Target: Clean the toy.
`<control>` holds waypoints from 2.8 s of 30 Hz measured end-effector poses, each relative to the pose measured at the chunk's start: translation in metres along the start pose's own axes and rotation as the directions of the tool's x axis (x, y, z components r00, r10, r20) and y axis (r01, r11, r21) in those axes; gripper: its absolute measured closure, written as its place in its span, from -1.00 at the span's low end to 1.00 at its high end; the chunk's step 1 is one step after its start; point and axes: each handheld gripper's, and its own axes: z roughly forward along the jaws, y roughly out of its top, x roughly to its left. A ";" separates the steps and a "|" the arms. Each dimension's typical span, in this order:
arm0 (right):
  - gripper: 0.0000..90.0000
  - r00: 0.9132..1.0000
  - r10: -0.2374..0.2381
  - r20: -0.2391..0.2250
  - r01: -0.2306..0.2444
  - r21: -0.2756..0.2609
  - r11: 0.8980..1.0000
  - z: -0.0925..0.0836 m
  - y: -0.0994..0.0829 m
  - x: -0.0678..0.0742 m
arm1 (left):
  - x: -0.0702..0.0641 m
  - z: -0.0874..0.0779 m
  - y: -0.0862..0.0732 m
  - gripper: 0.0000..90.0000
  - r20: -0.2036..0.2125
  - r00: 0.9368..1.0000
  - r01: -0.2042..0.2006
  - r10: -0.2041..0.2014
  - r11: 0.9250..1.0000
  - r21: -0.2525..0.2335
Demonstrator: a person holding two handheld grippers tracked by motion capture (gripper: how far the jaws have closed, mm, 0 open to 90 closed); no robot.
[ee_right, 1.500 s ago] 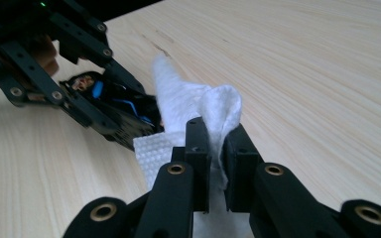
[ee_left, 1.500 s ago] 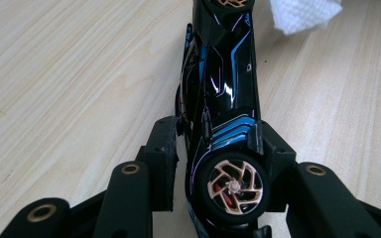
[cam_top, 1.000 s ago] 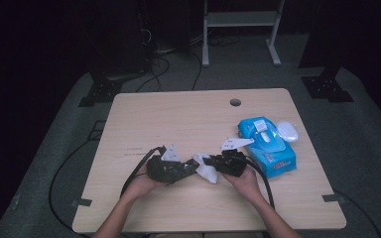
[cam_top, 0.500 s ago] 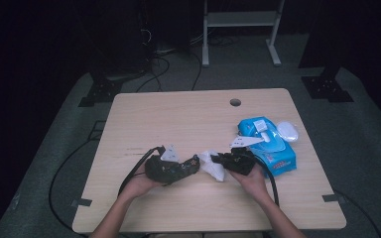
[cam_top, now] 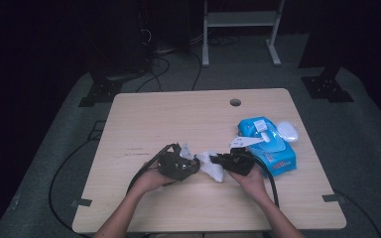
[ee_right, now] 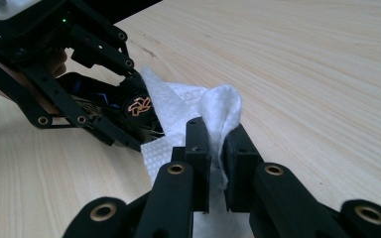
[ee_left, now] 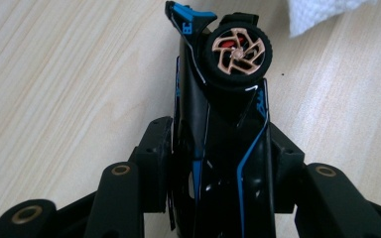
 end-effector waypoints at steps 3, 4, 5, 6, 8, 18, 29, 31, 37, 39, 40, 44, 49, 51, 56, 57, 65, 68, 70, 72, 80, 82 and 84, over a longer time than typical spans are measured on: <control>0.83 1.000 0.004 -0.006 -0.004 -0.002 1.000 0.002 0.000 0.000 | 0.001 -0.002 0.000 0.24 0.023 1.000 -0.002 0.003 1.000 -0.008; 0.83 1.000 0.007 -0.007 -0.007 -0.002 1.000 0.002 0.000 0.000 | 0.000 -0.002 0.001 0.26 0.022 1.000 -0.008 0.008 1.000 -0.013; 0.83 1.000 0.007 -0.009 -0.007 -0.003 1.000 0.002 -0.001 0.000 | -0.001 -0.002 0.001 0.26 0.019 1.000 -0.011 0.011 1.000 -0.017; 0.83 1.000 0.012 -0.012 -0.012 -0.004 1.000 0.002 -0.001 0.000 | -0.002 -0.002 0.000 0.26 0.016 1.000 -0.017 0.017 1.000 -0.021; 0.83 1.000 0.018 -0.018 -0.018 -0.008 1.000 0.003 -0.001 0.000 | -0.002 -0.003 0.000 0.26 0.015 1.000 -0.021 0.021 0.999 -0.030; 0.83 0.994 0.038 -0.100 -0.048 -0.095 0.994 -0.005 0.011 0.009 | -0.012 -0.014 0.006 0.26 0.021 0.999 -0.033 0.037 0.985 -0.168; 0.83 0.991 0.079 -0.105 -0.094 -0.140 0.986 -0.014 0.009 0.001 | -0.016 -0.025 0.007 0.26 0.038 0.999 -0.007 0.018 0.966 -0.259; 0.83 0.992 0.078 -0.098 -0.090 -0.131 0.987 -0.013 0.008 0.000 | -0.015 -0.024 0.005 0.26 0.045 0.999 -0.002 0.015 0.965 -0.263; 0.83 0.992 0.097 -0.076 -0.104 -0.095 0.990 -0.008 0.000 -0.004 | -0.014 -0.026 -0.002 0.26 0.054 0.999 0.020 -0.004 0.957 -0.289; 0.83 0.992 0.091 -0.086 -0.100 -0.114 0.988 -0.011 0.003 -0.002 | -0.014 -0.027 -0.002 0.26 0.045 0.999 0.016 -0.003 0.957 -0.288; 0.83 0.992 0.085 -0.090 -0.097 -0.127 0.987 -0.013 0.006 0.000 | -0.013 -0.028 -0.002 0.26 0.044 0.999 0.016 -0.004 0.956 -0.293; 0.83 0.993 0.064 -0.096 -0.079 -0.161 0.984 -0.018 0.014 0.005 | -0.011 -0.034 -0.001 0.26 0.056 0.998 0.039 -0.021 0.941 -0.336; 0.83 0.989 0.109 -0.096 -0.121 -0.129 0.984 -0.013 0.003 -0.004 | -0.009 -0.042 0.001 0.26 0.064 0.997 0.053 -0.031 0.926 -0.373; 0.83 0.990 0.108 -0.090 -0.118 -0.112 0.987 -0.009 0.000 -0.005 | -0.009 -0.042 0.002 0.26 0.058 0.998 0.048 -0.029 0.928 -0.370; 0.83 0.987 0.116 -0.107 -0.131 -0.152 0.980 -0.017 0.006 -0.003 | -0.009 -0.042 0.002 0.26 0.060 0.998 0.047 -0.027 0.929 -0.367; 0.83 0.988 0.109 -0.113 -0.128 -0.178 0.976 -0.022 0.011 -0.002 | -0.009 -0.042 0.002 0.26 0.064 0.997 0.052 -0.030 0.927 -0.371; 0.83 0.985 0.131 -0.110 -0.146 -0.140 0.979 -0.014 0.002 -0.006 | -0.008 -0.045 0.006 0.26 0.068 0.997 0.051 -0.026 0.920 -0.389; 0.83 0.985 0.136 -0.110 -0.151 -0.145 0.978 -0.016 0.002 -0.007 | -0.008 -0.043 0.007 0.26 0.069 0.997 0.046 -0.022 0.925 -0.378; 0.83 0.984 0.133 -0.119 -0.152 -0.168 0.974 -0.021 0.007 -0.006 | -0.009 -0.041 0.007 0.26 0.068 0.997 0.046 -0.022 0.927 -0.373; 0.83 0.984 0.126 -0.124 -0.148 -0.188 0.971 -0.026 0.011 -0.005 | -0.009 -0.040 0.007 0.26 0.070 0.997 0.047 -0.023 0.927 -0.372; 0.83 0.986 0.134 -0.100 -0.146 -0.120 0.982 -0.021 0.002 -0.009 | -0.009 -0.032 0.011 0.26 0.078 0.997 0.044 -0.018 0.938 -0.343; 0.83 0.986 0.135 -0.093 -0.146 -0.117 0.982 -0.023 0.001 -0.011 | -0.008 -0.027 0.011 0.26 0.087 0.996 0.047 -0.019 0.944 -0.326; 0.83 0.987 0.133 -0.091 -0.145 -0.140 0.980 -0.027 0.004 -0.011 | -0.007 -0.021 0.013 0.26 0.087 0.996 0.047 -0.021 0.951 -0.307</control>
